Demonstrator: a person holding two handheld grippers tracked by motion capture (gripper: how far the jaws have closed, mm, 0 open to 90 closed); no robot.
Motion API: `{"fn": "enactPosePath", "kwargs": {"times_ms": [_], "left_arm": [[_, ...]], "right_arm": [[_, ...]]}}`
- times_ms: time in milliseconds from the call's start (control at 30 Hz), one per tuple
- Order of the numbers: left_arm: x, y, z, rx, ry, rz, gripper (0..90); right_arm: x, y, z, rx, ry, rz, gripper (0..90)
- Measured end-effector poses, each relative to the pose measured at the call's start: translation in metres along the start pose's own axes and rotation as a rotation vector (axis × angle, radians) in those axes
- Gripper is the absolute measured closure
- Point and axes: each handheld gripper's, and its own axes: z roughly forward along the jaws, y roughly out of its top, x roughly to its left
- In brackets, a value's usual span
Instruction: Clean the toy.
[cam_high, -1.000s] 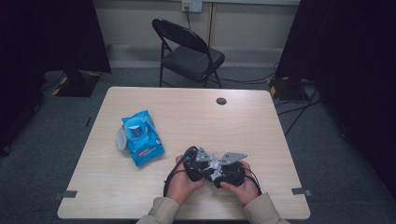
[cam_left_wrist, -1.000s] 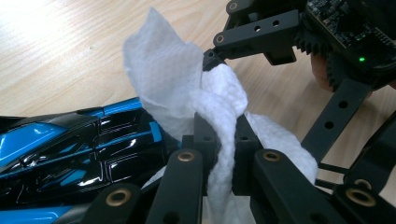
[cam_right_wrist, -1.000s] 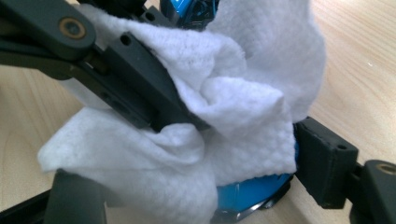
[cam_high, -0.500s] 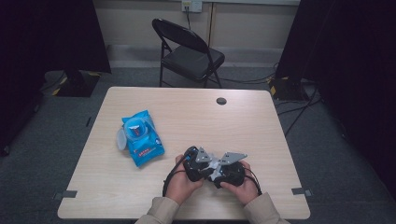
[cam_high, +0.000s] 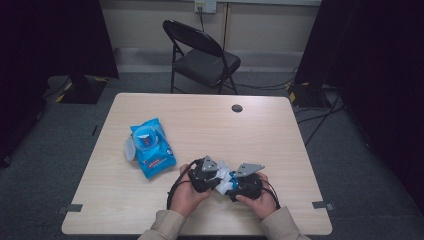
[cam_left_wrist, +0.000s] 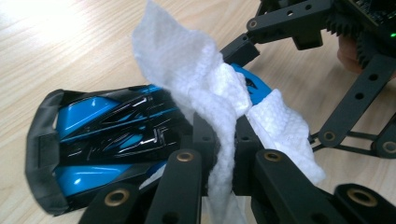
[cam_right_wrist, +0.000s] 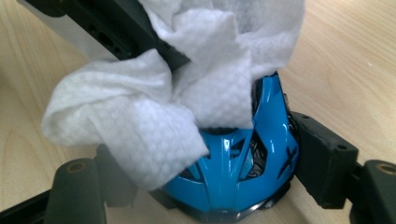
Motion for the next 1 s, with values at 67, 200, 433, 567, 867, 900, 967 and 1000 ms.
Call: {"fn": "enactPosePath", "kwargs": {"times_ms": [67, 200, 433, 567, 867, 900, 967, 1000], "left_arm": [[0.001, 0.000, -0.001, 0.001, 0.004, -0.001, 84.3], [0.002, -0.001, -0.001, 0.000, 0.004, -0.009, 84.2], [0.008, -0.005, -0.006, 0.006, 0.028, -0.022, 84.3], [0.017, -0.010, -0.011, 0.013, 0.055, -0.039, 84.3], [0.024, -0.010, -0.015, 0.037, 0.067, -0.042, 84.3], [0.024, -0.009, -0.015, 0.039, 0.071, -0.038, 84.4], [0.024, -0.009, -0.016, 0.040, 0.070, -0.040, 84.4], [0.024, -0.009, -0.016, 0.039, 0.071, -0.042, 84.5]], "right_arm": [[0.000, 0.000, 0.000, 0.000, 0.000, 0.000, 26.2], [0.000, 0.000, 0.000, 0.000, 0.000, 0.000, 26.2], [0.000, 0.000, 0.000, 0.000, 0.000, 0.000, 26.2], [0.000, 0.000, 0.000, 0.000, 0.000, -0.001, 26.2], [0.000, 0.000, 0.000, 0.000, 0.000, 0.000, 26.2], [0.000, 0.000, 0.000, 0.000, 0.000, 0.000, 26.2], [0.000, 0.000, 0.000, 0.000, 0.000, 0.000, 26.2], [0.000, 0.000, 0.000, 0.000, 0.000, 0.000, 26.2]]}}
